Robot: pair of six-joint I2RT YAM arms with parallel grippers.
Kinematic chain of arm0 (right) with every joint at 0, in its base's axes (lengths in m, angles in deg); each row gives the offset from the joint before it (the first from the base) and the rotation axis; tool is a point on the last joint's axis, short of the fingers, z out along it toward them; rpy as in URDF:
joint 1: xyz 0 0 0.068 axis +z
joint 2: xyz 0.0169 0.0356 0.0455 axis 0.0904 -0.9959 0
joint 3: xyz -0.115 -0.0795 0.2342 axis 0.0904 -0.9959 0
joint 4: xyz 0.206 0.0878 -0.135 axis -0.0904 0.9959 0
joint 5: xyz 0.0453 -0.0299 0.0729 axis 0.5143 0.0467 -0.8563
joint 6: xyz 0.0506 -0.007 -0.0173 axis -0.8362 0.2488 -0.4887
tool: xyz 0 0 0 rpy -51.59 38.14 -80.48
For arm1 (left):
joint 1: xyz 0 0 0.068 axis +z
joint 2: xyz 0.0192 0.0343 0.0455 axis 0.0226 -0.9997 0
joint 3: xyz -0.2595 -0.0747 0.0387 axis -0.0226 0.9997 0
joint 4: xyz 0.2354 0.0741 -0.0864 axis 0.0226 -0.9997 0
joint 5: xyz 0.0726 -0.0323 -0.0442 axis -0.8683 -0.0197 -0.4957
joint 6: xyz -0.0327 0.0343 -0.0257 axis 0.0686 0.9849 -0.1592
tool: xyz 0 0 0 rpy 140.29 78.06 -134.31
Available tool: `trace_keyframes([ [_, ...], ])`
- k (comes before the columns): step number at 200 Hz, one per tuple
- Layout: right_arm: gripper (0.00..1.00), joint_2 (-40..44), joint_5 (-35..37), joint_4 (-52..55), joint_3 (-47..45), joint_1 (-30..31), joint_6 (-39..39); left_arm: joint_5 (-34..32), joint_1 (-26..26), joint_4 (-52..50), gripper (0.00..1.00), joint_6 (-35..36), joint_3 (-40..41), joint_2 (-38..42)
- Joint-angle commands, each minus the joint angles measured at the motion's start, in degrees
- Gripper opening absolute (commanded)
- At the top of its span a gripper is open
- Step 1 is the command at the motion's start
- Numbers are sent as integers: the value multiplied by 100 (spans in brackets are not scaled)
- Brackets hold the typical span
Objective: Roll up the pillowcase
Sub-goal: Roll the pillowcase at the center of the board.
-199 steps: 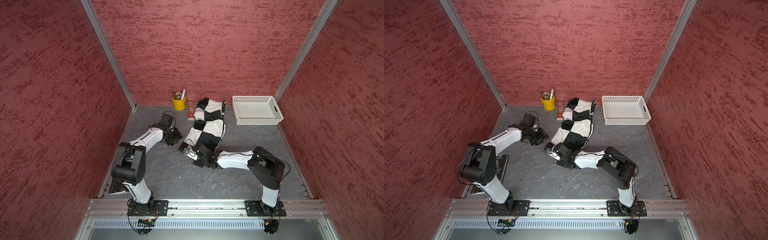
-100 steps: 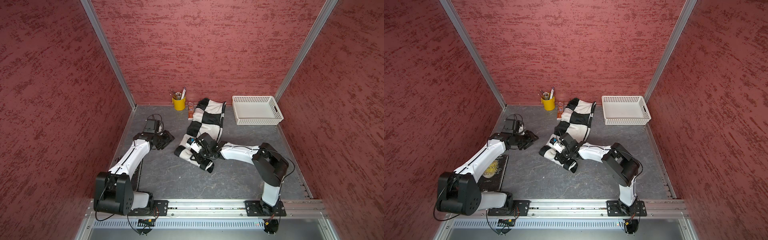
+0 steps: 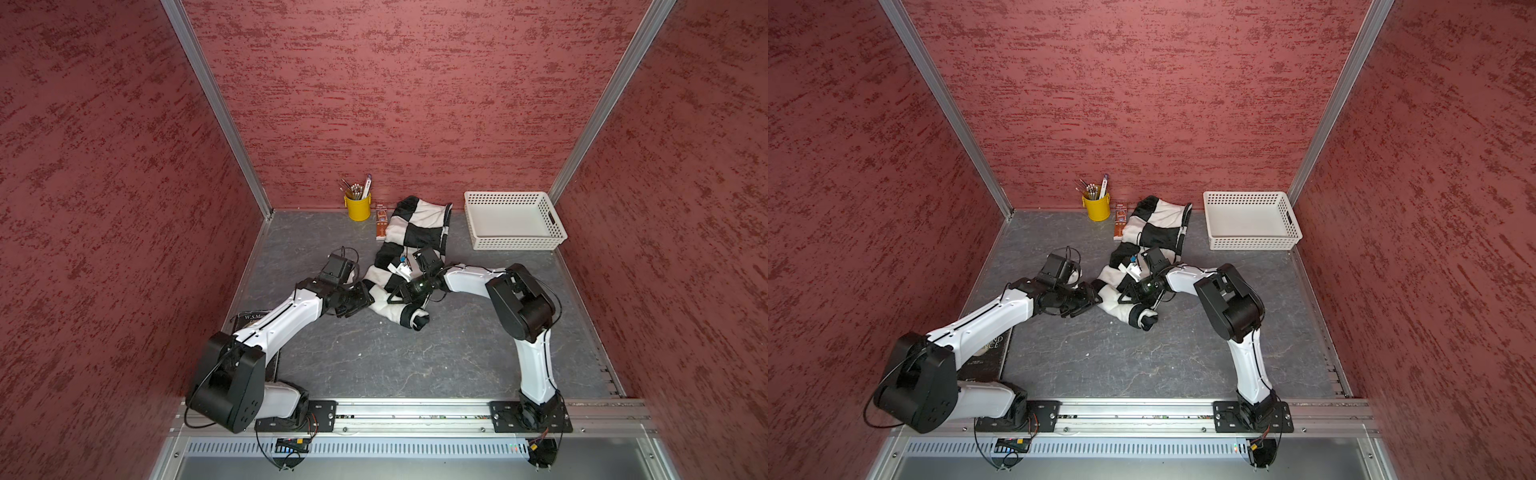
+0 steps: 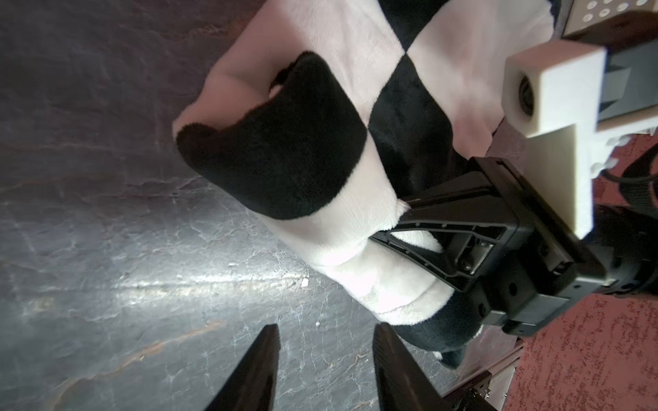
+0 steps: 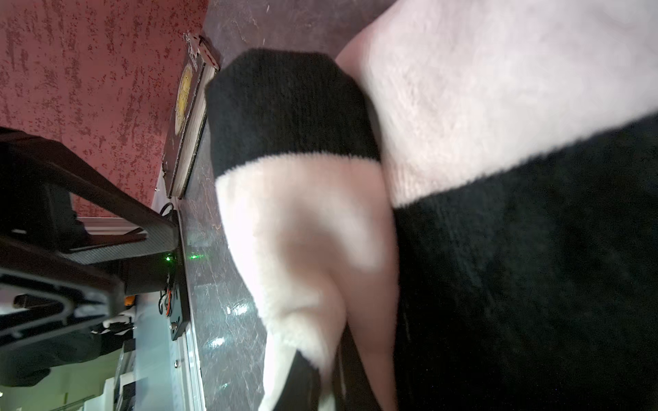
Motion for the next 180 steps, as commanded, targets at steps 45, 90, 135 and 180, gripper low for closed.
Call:
trace_keyframes([
  [45,15,-169,4,542,457,-68,230,-263,-66,569,45,-82,-881,-912],
  [90,37,491,622,657,341,-38,508,-341,145,711,34,-332,-989,-1775],
  [135,57,1971,3172,571,-600,733,1920,-286,307,645,34,-503,-1065,-1889],
  [180,65,2314,5891,-1008,-1922,2288,3886,-59,383,741,34,-617,-1072,-1924],
])
